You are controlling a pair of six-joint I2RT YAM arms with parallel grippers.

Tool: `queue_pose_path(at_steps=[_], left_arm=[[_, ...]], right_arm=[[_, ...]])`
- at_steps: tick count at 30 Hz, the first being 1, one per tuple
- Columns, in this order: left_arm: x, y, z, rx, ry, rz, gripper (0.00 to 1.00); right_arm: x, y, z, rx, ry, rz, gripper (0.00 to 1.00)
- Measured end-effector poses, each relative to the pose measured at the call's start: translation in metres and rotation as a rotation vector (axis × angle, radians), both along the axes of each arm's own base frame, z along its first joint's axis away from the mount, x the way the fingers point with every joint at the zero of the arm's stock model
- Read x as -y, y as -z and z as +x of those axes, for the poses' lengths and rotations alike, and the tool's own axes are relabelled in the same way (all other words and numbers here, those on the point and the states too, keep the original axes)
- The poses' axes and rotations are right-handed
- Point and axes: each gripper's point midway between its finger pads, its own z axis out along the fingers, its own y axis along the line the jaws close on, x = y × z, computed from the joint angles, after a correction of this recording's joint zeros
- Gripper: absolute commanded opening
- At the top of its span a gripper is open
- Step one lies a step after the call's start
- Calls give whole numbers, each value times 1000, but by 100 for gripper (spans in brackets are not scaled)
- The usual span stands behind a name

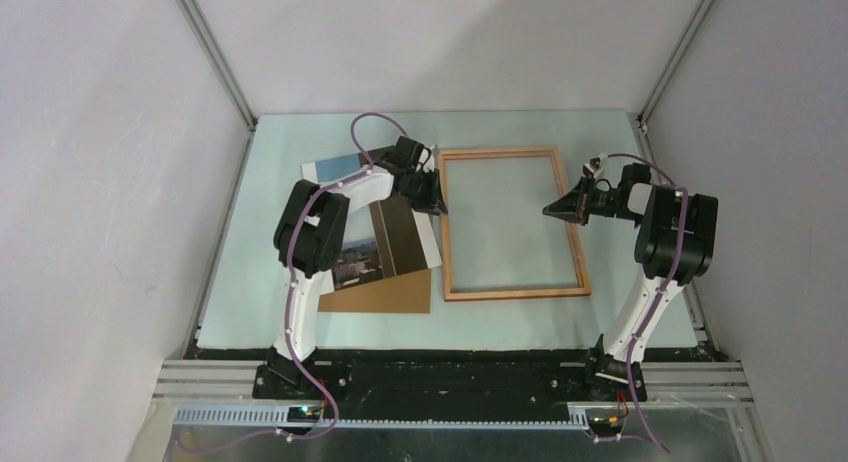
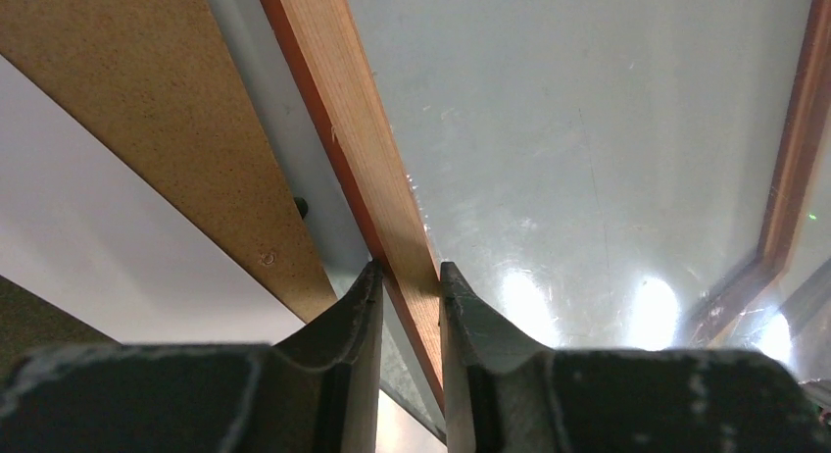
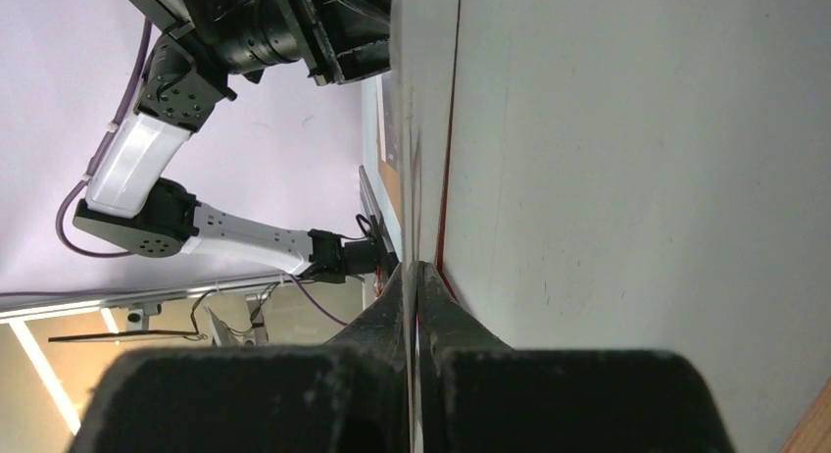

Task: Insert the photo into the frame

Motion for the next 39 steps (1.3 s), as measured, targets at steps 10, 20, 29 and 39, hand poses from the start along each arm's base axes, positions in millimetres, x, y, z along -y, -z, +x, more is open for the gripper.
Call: queue_pose_path(at_steps=[10, 20, 29, 39], left_arm=[[0, 0, 0, -1, 1, -1, 0], [-1, 0, 0, 1, 1, 0, 0], [-2, 0, 2, 2, -3, -1, 0], [-3, 0, 2, 2, -4, 0, 0]], right_arm=[[-1, -6, 2, 12, 0, 43, 0], [-3, -2, 1, -4, 12, 69, 0], [-5, -3, 3, 12, 9, 67, 0], [-5, 1, 3, 49, 2, 45, 0]])
